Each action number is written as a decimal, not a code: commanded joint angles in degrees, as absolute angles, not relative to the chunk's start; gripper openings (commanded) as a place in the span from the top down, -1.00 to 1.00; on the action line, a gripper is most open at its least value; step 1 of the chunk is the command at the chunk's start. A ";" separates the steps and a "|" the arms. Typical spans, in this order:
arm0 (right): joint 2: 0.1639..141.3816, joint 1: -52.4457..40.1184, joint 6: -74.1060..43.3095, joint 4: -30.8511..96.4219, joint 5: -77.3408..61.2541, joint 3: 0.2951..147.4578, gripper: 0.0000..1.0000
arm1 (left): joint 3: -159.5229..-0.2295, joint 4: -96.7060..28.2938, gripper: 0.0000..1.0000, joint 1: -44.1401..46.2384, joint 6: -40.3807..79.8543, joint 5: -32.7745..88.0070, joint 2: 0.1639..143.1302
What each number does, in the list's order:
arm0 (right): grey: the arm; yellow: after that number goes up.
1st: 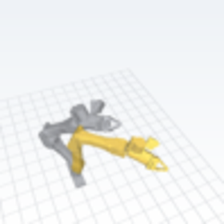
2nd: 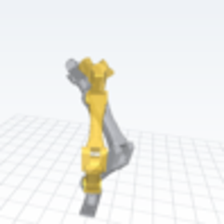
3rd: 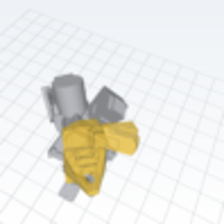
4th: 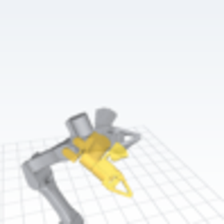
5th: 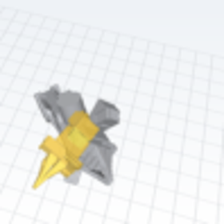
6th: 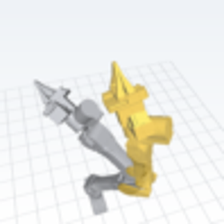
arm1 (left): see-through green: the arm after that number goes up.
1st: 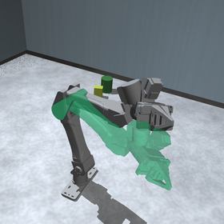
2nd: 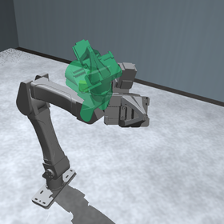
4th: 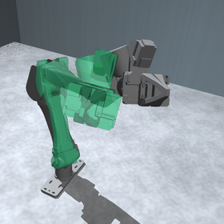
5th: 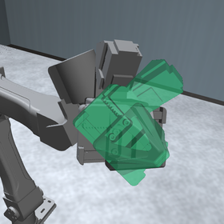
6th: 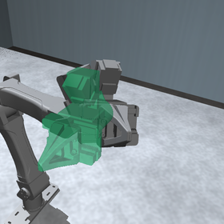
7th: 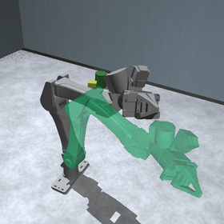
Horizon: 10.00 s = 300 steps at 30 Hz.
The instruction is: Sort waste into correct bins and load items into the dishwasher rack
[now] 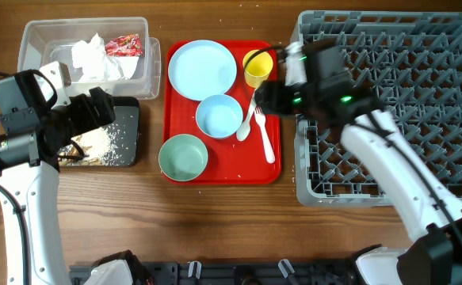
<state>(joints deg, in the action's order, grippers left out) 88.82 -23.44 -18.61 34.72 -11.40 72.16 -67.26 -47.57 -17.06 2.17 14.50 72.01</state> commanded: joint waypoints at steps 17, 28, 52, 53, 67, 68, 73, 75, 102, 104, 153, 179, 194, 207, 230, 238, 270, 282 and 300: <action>98.63 -29.85 -28.62 32.49 -0.54 72.69 -0.28 | -67.72 -47.44 -1.00 -17.39 1.04 14.96 72.01; 109.86 -32.60 -30.24 25.87 -3.55 72.69 0.08 | -67.72 -47.44 -1.00 -17.39 1.04 14.96 72.01; 82.04 -26.57 -24.14 30.89 36.95 83.57 0.91 | -67.72 -47.42 -1.00 -17.39 1.04 14.96 72.01; 81.34 -25.54 -21.12 30.48 45.36 83.57 0.91 | -67.72 -47.44 -1.00 -17.39 1.04 14.96 72.01; 111.92 -11.70 57.71 -18.11 66.00 83.55 0.91 | -67.72 -47.44 -1.00 -17.39 1.04 14.96 72.01; 114.08 -11.16 60.16 -19.18 65.98 83.55 0.91 | -67.72 -47.44 -1.00 -17.39 1.04 14.96 72.01; 120.60 -11.27 61.36 -18.57 66.24 83.50 0.91 | -67.72 -47.44 -1.00 -17.39 1.04 14.96 72.01; 121.03 -12.08 61.30 -18.39 66.17 83.50 0.91 | -67.72 -47.42 -1.00 -17.39 1.04 14.96 72.01; 116.16 -19.59 57.01 -24.73 63.16 83.53 -0.99 | -67.72 -47.42 -1.00 -17.39 1.04 14.96 72.01; 115.66 -19.59 56.97 -24.75 63.09 83.53 -0.99 | -67.72 -47.44 -1.00 -17.39 1.04 14.96 72.01; 92.36 -16.34 -24.95 33.45 -1.30 87.35 -0.54 | -67.72 -47.44 -1.00 -17.39 1.04 14.96 72.01; 114.17 2.48 -24.03 20.80 5.50 87.31 0.07 | -67.72 -47.44 -1.00 -17.39 1.04 14.96 72.01; 109.51 2.50 -19.51 16.88 1.19 87.33 0.91 | -67.72 -47.44 -1.00 -17.39 1.04 14.96 72.01; 95.37 0.47 -1.50 15.40 39.51 87.33 0.91 | -67.72 -47.44 -1.00 -17.39 1.04 14.96 72.01; 119.72 -10.31 43.59 -11.70 58.02 87.33 0.91 | -67.72 -47.44 -1.00 -17.39 1.04 14.96 72.01; 120.88 -11.18 48.27 -16.19 59.55 87.33 0.91 | -67.72 -47.44 -1.00 -17.39 1.04 14.96 72.01; 123.39 -17.78 50.37 -14.11 58.35 85.65 0.91 | -67.72 -47.42 -1.00 -17.39 1.04 14.96 72.01; 113.30 -23.70 41.98 -12.78 59.88 85.65 -0.99 | -67.72 -47.44 -1.00 -17.39 1.04 14.96 72.01; 117.14 -42.11 -27.11 38.92 -13.43 83.53 -0.08 | -67.72 -47.44 -1.00 -17.39 1.04 14.96 72.01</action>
